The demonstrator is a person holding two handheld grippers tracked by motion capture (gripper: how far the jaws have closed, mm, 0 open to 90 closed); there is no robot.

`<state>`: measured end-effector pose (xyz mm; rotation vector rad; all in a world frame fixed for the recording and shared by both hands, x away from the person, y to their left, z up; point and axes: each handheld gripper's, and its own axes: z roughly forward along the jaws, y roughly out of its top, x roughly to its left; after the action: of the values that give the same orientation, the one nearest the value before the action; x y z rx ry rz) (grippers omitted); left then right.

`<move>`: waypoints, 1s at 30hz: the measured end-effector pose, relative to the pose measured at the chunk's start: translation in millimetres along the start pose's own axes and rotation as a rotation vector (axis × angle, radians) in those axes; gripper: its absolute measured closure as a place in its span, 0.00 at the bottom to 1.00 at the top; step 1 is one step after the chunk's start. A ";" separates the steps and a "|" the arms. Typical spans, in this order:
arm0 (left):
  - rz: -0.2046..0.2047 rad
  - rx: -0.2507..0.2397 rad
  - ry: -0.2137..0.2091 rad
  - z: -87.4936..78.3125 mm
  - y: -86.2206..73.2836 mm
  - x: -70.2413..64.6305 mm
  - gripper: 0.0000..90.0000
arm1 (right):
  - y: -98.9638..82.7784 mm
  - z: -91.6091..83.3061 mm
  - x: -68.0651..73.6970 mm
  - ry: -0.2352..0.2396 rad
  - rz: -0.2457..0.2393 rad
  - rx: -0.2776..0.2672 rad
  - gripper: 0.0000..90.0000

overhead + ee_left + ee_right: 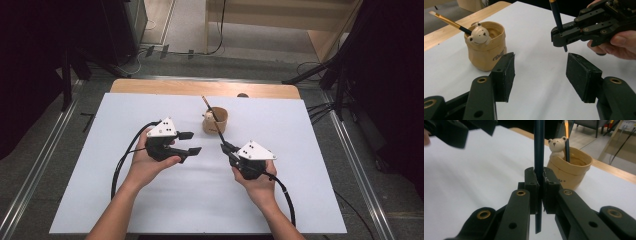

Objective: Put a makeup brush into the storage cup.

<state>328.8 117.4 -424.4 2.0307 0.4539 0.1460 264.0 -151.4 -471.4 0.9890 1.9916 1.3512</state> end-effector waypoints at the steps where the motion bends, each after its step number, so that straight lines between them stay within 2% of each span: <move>1: -0.007 -0.011 0.001 0.8 -0.2 -0.2 0.46 | 0.0 -0.6 -0.1 0.007 0.018 -0.015 0.95; 4: -0.020 -0.038 -0.012 2.0 0.0 -0.2 0.47 | 0.4 -2.4 0.9 0.020 0.046 -0.054 0.95; 7: -0.053 -0.062 -0.023 3.1 1.4 -0.2 0.48 | 0.5 -3.5 2.7 0.041 0.070 -0.083 0.95; 9: -0.062 -0.087 -0.047 3.5 2.7 -1.6 0.49 | 0.8 -3.3 4.2 0.055 0.081 -0.090 0.95; 14: -0.083 -0.141 -0.073 6.3 7.6 -6.5 0.56 | -1.4 0.8 9.3 0.066 0.083 -0.076 0.95; 21: -0.142 -0.201 -0.109 9.9 11.4 -6.7 0.65 | -3.1 5.9 20.7 0.091 0.071 -0.069 0.95; 24: -0.171 -0.224 -0.145 9.4 12.6 -5.1 0.72 | -3.7 8.3 23.9 0.098 0.064 -0.066 0.95; 28: -0.193 -0.231 -0.161 9.8 13.9 -4.1 0.80 | -5.2 10.8 27.4 0.100 0.055 -0.056 0.95; 30: -0.194 -0.233 -0.166 9.6 13.6 -3.7 0.89 | -5.3 11.4 28.3 0.102 0.053 -0.056 0.95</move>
<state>331.6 102.3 -416.9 1.7437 0.5016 -0.0843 254.6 -123.6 -481.2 0.9711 2.0025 1.5056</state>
